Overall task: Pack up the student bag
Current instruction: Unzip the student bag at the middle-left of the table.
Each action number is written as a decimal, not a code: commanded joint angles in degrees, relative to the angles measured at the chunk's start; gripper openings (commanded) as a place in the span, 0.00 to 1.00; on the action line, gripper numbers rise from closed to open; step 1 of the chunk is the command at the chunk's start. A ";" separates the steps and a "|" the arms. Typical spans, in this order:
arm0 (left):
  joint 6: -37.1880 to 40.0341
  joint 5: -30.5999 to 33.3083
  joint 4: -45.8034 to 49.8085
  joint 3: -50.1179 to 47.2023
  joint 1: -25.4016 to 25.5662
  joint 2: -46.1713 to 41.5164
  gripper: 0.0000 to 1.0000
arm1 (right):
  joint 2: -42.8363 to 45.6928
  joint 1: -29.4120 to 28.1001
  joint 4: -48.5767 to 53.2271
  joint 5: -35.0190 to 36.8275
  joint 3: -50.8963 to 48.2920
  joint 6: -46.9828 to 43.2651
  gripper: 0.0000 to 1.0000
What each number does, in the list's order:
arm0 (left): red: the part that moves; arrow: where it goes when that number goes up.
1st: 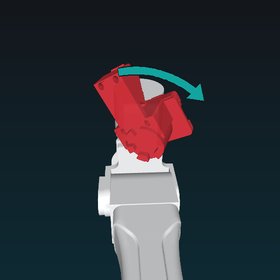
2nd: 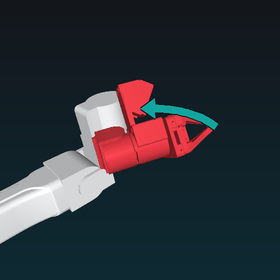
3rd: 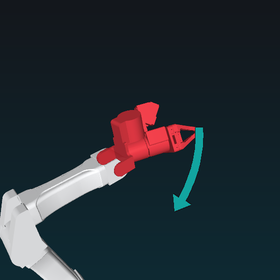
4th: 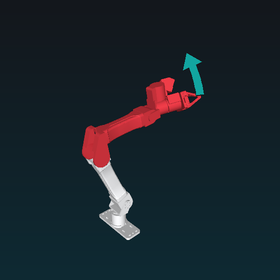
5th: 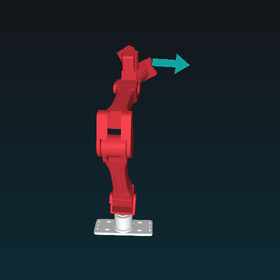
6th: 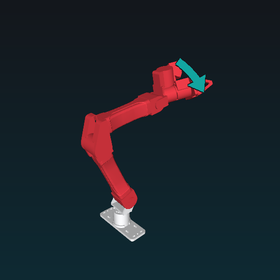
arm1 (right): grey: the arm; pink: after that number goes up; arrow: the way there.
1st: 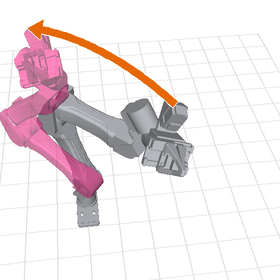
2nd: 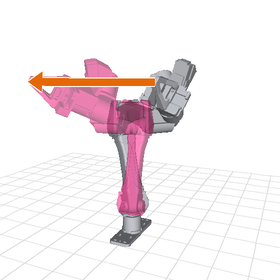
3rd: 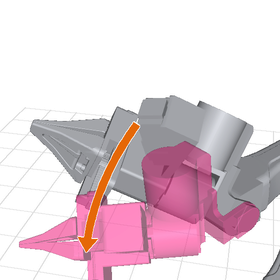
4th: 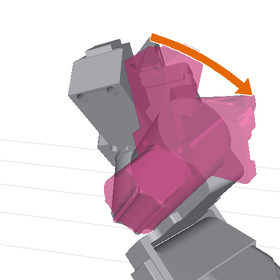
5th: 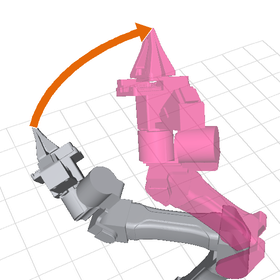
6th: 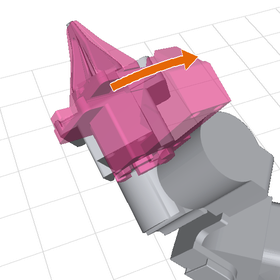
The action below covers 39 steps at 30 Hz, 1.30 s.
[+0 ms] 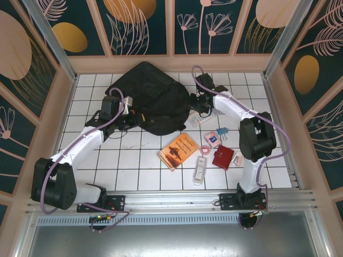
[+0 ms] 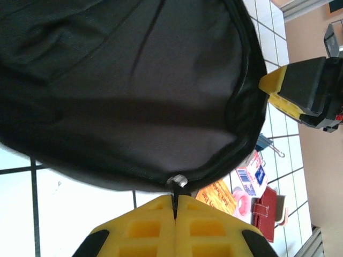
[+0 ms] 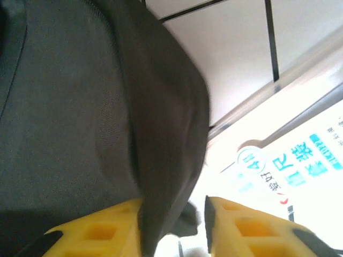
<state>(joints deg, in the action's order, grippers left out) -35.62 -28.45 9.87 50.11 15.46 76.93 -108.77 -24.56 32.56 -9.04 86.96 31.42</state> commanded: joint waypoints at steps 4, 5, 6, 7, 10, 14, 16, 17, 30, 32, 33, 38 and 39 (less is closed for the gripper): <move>-0.95 -6.50 -5.65 -1.68 -0.75 -0.13 0.00 | 5.96 -3.77 -5.00 -9.43 -2.25 15.91 0.65; -0.95 -6.92 -5.81 -1.68 -0.77 -0.22 0.00 | 6.65 -4.92 -5.97 -10.19 -3.59 20.14 0.67; -0.95 -7.34 -5.97 -1.68 -0.75 -0.20 0.00 | 6.94 -5.90 -6.39 -10.43 -4.28 23.62 0.67; -0.95 -7.72 -6.08 -1.67 -0.79 -0.28 0.00 | 6.96 -7.04 -7.36 -11.68 -4.94 27.43 0.67; -0.95 -8.57 -6.09 -1.34 -0.78 -0.30 0.00 | 6.45 -10.55 -8.76 -14.19 -6.49 37.28 0.60; -0.89 -8.43 -5.78 -1.06 -0.78 -0.63 0.00 | 6.64 -13.58 -13.56 -15.22 -9.96 47.23 0.59; -0.87 -8.47 -5.84 -1.15 -0.78 -0.65 0.00 | 6.58 -14.91 -15.42 -14.31 -11.12 51.01 0.58; -0.88 -8.57 -5.89 -1.22 -0.74 -0.72 0.00 | 6.33 -15.26 -16.07 -13.96 -11.26 52.14 0.58; -3.02 -9.70 -8.00 -2.65 -0.46 -2.05 0.00 | 5.35 -8.46 -2.76 -4.75 -5.26 39.50 0.49; -3.14 -9.66 -8.26 -3.31 -0.35 -2.30 0.00 | 5.88 -7.09 -2.04 -2.07 -5.01 32.65 0.49; -3.27 -9.70 -8.46 -3.72 -0.26 -2.55 0.00 | 6.73 -5.29 -2.67 -1.06 -5.58 29.18 0.49; -3.84 -9.46 -9.72 -5.06 1.67 -3.05 0.00 | 8.64 -2.01 -4.63 2.48 -6.07 11.39 0.54; -4.04 -9.12 -9.91 -5.24 2.57 -3.24 0.00 | 7.67 -1.37 -3.75 3.40 -5.33 8.70 0.56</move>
<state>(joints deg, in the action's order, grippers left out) -38.74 -37.04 3.29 45.39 16.38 75.81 -102.13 -27.27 26.00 -10.63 80.44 54.33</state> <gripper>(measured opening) 0.059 0.545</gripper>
